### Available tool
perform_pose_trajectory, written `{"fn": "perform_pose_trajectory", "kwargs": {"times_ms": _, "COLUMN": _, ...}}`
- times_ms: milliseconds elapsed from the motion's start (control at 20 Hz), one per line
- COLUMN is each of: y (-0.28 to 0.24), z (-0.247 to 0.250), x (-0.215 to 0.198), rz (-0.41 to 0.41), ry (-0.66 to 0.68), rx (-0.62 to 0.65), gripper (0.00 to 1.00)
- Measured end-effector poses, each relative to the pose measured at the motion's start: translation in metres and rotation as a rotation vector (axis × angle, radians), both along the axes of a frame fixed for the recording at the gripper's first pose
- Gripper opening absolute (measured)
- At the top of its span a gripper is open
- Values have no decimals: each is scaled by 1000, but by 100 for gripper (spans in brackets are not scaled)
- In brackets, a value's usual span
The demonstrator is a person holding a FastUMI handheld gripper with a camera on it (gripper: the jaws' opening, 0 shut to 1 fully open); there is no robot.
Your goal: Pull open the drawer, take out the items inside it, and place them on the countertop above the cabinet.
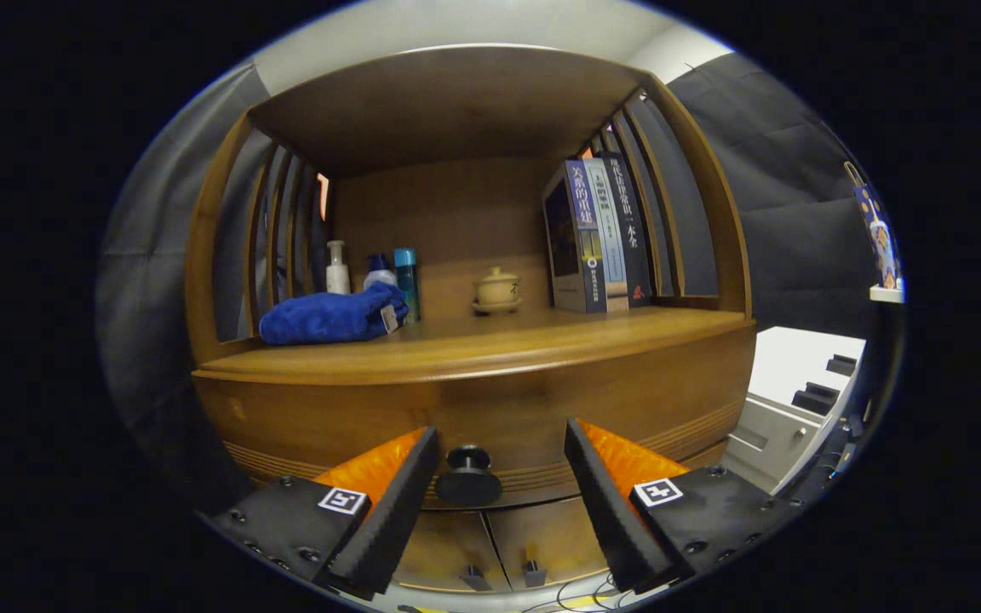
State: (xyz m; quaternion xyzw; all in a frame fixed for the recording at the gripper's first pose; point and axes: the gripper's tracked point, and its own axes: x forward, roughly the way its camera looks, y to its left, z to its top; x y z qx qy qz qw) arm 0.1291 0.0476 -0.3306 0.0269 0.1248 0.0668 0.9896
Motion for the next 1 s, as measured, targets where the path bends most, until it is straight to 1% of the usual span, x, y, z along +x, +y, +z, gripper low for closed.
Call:
{"fn": "perform_pose_trajectory", "kwargs": {"times_ms": 150, "y": 6, "z": -15, "x": 2, "rz": 31, "ry": 32, "rx": 3, "gripper": 93}}
{"fn": "perform_pose_trajectory", "kwargs": {"times_ms": 300, "y": 19, "z": -22, "x": 6, "rz": 71, "ry": 40, "rx": -6, "gripper": 76}}
{"fn": "perform_pose_trajectory", "kwargs": {"times_ms": 400, "y": 21, "z": -23, "x": 11, "rz": 60, "ry": 26, "rx": -16, "gripper": 65}}
{"fn": "perform_pose_trajectory", "kwargs": {"times_ms": 500, "y": 20, "z": -23, "x": 9, "rz": 56, "ry": 49, "rx": 1, "gripper": 54}}
{"fn": "perform_pose_trajectory", "kwargs": {"times_ms": 650, "y": 19, "z": -24, "x": 7, "rz": 46, "ry": 86, "rx": -3, "gripper": 46}}
{"fn": "perform_pose_trajectory", "kwargs": {"times_ms": 800, "y": 17, "z": -24, "x": -3, "rz": 39, "ry": 97, "rx": -9, "gripper": 46}}
{"fn": "perform_pose_trajectory", "kwargs": {"times_ms": 1000, "y": 12, "z": -19, "x": -35, "rz": 27, "ry": 99, "rx": -18, "gripper": 46}}
